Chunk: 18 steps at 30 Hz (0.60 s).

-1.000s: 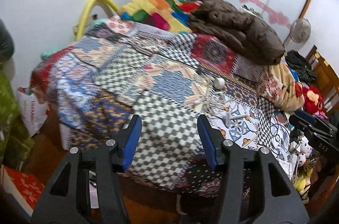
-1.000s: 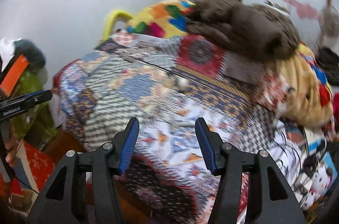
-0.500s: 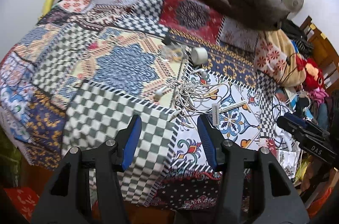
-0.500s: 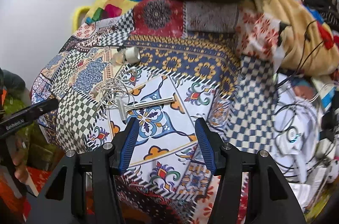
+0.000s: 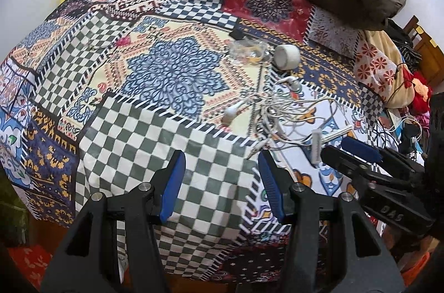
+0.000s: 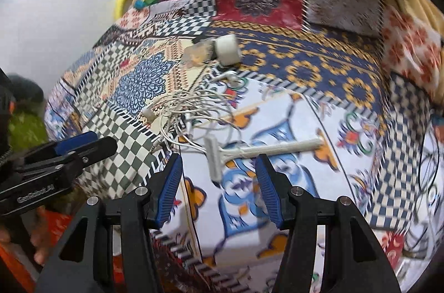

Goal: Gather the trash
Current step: 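Grasp the white earphone cables with the left tool while the right tool grasps a metal stick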

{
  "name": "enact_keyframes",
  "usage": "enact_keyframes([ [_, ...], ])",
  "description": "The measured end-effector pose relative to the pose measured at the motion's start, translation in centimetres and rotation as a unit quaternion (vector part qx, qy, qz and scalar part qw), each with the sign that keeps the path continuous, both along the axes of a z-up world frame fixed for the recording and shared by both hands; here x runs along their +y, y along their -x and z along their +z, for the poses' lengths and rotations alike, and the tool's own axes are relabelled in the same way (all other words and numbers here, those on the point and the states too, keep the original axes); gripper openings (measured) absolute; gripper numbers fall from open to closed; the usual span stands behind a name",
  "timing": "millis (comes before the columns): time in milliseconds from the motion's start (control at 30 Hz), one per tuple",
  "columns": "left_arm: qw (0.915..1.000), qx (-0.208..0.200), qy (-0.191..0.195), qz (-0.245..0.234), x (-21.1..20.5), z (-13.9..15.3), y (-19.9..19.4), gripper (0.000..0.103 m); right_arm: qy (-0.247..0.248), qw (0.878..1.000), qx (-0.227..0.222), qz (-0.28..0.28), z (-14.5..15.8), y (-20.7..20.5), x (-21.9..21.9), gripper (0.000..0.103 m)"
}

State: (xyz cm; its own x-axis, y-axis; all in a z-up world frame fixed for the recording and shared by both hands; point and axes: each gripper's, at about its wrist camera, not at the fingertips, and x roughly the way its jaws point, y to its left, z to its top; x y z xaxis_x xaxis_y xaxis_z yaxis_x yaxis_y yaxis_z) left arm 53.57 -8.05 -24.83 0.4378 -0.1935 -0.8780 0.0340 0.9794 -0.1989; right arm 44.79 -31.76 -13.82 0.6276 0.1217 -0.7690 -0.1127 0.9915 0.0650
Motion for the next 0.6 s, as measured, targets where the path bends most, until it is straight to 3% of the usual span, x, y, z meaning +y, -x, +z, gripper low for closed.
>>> enact_keyframes([
  [233,1.0000,0.003,0.002,-0.007,0.0,-0.4,-0.3,0.054,0.073,0.997,0.007,0.018,-1.8,-1.2,1.8,0.011],
  [600,0.9986,0.006,0.030,-0.044,-4.2,-1.3,-3.0,0.054,0.017,1.000,-0.004,0.002,-0.3,1.1,-1.9,0.010],
])
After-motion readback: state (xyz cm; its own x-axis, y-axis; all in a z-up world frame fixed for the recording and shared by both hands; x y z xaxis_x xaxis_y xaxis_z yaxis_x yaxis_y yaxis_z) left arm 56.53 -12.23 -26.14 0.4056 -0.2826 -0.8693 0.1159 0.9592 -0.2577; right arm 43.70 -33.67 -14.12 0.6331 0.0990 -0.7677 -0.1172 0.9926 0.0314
